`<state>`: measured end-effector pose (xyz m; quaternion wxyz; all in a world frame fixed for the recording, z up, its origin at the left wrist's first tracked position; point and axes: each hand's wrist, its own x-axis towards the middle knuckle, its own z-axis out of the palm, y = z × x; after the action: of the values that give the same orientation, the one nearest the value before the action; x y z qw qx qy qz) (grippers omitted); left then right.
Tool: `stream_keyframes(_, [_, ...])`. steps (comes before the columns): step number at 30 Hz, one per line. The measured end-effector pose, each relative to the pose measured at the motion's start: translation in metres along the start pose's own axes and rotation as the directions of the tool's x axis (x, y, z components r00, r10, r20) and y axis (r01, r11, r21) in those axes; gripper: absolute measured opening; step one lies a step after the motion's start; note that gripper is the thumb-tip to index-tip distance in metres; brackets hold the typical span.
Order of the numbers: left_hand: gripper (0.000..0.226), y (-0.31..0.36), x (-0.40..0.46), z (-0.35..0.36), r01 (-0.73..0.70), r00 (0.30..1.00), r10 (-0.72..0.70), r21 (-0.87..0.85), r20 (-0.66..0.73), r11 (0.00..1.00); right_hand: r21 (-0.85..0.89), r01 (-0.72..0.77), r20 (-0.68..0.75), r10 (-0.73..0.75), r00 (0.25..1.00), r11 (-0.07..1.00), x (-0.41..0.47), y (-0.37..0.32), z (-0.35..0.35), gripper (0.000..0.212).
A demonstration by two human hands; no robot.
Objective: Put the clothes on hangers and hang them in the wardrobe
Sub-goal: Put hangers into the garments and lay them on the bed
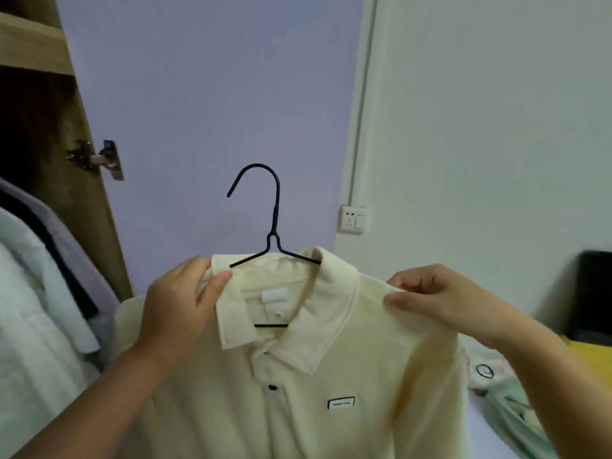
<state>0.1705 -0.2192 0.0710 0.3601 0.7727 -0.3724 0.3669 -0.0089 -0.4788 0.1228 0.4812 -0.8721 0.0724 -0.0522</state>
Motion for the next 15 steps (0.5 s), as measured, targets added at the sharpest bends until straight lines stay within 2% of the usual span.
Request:
stream_keyframes(3, [0.029, 0.024, 0.006, 0.026, -0.040, 0.998, 0.045, -0.113, 0.048, 0.993, -0.145, -0.060, -0.204, 0.029, 0.978, 0.988, -0.034, 0.017, -0.007, 0.026])
stream_keyframes(6, [0.041, 0.045, 0.009, 0.051, -0.092, 0.985, 0.121, -0.217, 0.122, 0.972, -0.265, -0.171, -0.410, 0.050, 0.911, 0.949, -0.070, 0.033, -0.008, 0.028])
stream_keyframes(11, [0.044, 0.095, 0.004, 0.085, -0.140, 0.955, 0.231, -0.399, 0.189, 0.906, -0.258, -0.336, -0.671, 0.082, 0.737, 0.906, -0.139, 0.058, -0.001, 0.042])
stream_keyframes(15, [0.044, 0.147, -0.005, 0.109, -0.207, 0.910, 0.355, -0.508, 0.213, 0.836, -0.243, -0.426, -0.798, 0.070, 0.598, 0.871, -0.203, 0.065, 0.003, 0.045])
